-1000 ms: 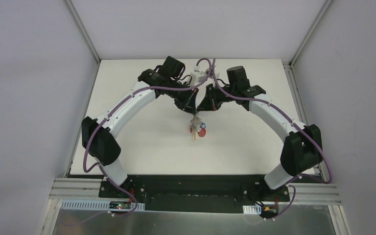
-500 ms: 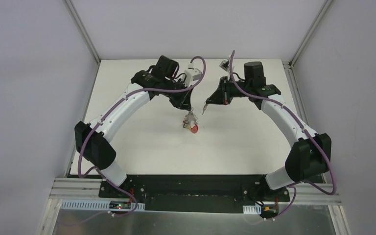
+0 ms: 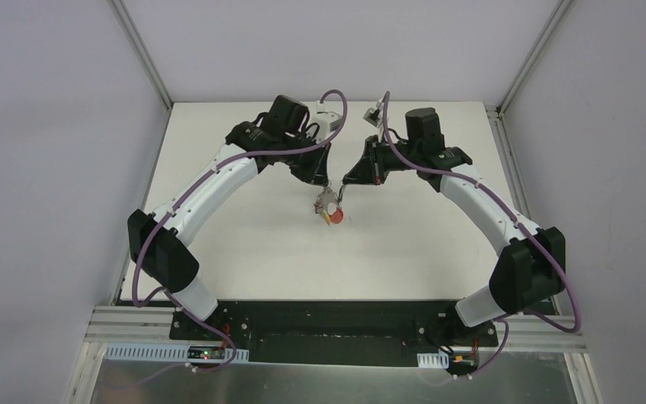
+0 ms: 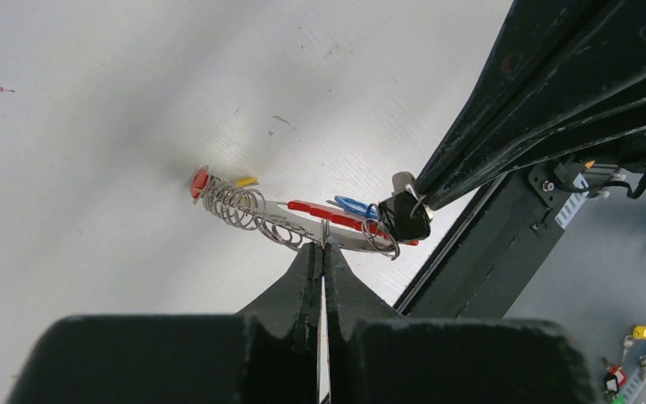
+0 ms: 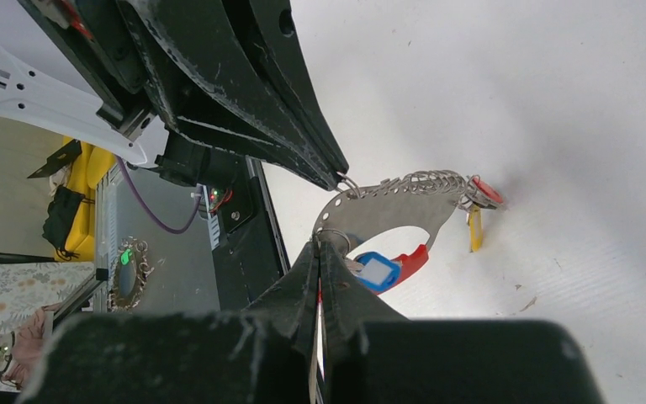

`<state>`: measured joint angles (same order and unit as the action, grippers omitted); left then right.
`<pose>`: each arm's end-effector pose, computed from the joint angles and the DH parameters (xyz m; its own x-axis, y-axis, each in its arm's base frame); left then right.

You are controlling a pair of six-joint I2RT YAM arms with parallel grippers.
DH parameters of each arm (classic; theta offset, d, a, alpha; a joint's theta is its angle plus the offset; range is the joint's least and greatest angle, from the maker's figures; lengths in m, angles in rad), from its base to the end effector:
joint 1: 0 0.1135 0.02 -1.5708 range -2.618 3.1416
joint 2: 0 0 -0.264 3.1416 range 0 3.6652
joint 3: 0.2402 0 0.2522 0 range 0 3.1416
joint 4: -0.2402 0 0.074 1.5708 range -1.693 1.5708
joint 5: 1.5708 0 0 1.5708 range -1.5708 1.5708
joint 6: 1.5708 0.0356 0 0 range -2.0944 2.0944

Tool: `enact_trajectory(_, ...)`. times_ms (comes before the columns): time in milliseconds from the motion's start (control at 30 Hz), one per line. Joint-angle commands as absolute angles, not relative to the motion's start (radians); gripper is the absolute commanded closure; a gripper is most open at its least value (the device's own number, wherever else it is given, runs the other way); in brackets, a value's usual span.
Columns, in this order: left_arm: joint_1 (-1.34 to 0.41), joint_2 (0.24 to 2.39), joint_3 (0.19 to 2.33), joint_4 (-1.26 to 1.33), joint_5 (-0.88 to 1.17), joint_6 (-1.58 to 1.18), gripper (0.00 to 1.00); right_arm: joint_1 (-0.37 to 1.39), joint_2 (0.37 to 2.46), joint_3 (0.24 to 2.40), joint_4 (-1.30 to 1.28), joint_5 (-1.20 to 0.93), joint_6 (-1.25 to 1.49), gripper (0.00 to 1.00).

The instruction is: Put the keys on the keyring

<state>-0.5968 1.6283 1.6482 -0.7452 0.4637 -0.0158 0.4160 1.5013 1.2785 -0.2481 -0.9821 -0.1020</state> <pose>0.2872 -0.2144 0.3717 -0.5609 0.3640 -0.7435 0.7707 0.5575 -0.3085 0.2967 0.1634 0.3387 -0.3210 -0.2036 -0.9249 -0.9399 0.1887 0.2846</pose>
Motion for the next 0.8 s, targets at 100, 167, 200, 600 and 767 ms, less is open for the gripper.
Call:
enact_trajectory(100, -0.609, 1.572, 1.624, -0.669, 0.519, -0.101, 1.00, 0.437, 1.519, 1.289, -0.194, -0.964, -0.076, 1.00)
enact_trajectory(167, -0.609, 1.572, 1.617, -0.657, 0.529, -0.115, 1.00, 0.443, 1.522, 1.287, -0.188, -0.963, -0.074, 1.00)
enact_trajectory(200, -0.609, 1.572, 1.611, -0.649, 0.534, -0.121, 1.00, 0.444, 1.524, 1.287, -0.186, -0.960, -0.073, 1.00)
enact_trajectory(600, -0.607, 1.567, 1.572, -0.600, 0.564, -0.154, 1.00, 0.462, 1.541, 1.269, -0.161, -0.947, -0.054, 1.00)
enact_trajectory(767, -0.607, 1.568, 1.572, -0.600, 0.570, -0.156, 1.00, 0.467, 1.545, 1.265, -0.162, -0.930, -0.055, 1.00)
